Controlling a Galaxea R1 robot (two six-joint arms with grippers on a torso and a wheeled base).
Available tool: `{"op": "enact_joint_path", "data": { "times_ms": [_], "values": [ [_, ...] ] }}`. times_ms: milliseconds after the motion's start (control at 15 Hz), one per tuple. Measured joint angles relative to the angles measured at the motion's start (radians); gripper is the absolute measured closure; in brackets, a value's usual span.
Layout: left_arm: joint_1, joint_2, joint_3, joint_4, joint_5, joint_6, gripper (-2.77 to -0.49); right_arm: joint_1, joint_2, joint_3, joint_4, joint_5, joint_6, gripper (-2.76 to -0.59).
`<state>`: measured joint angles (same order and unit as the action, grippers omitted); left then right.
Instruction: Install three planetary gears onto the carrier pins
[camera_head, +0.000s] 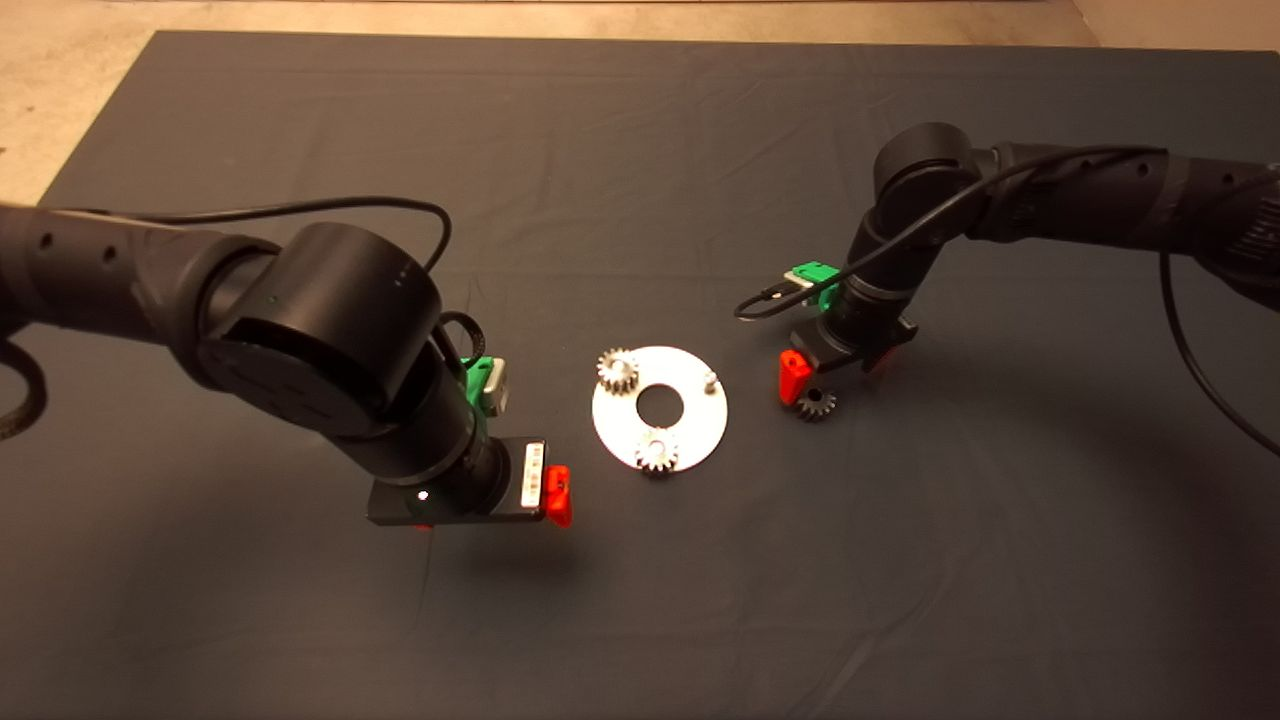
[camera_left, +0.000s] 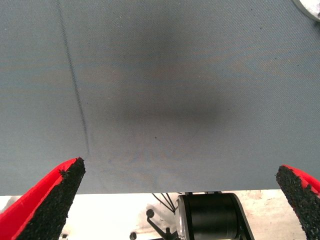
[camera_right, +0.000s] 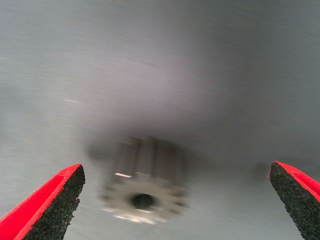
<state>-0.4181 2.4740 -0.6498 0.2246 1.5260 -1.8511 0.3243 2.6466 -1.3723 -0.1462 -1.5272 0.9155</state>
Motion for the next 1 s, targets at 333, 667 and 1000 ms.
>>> {"op": "enact_joint_path", "data": {
  "times_ms": [333, 667, 1000],
  "values": [
    [0.000, 0.000, 0.004, 0.000, 0.000, 0.000, -2.76, 0.000, 0.027, -0.001, -0.004, 0.000, -0.001, -2.75],
    [0.000, 0.000, 0.005, 0.000, 0.000, -0.001, -2.76, 0.000, 0.033, 0.010, -0.005, 0.000, 0.001, -2.69],
    [0.000, 0.000, 0.004, 0.000, 0.000, 0.000, -2.76, 0.000, 0.033, 0.016, -0.005, 0.000, 0.002, -2.53]
  ]
}}
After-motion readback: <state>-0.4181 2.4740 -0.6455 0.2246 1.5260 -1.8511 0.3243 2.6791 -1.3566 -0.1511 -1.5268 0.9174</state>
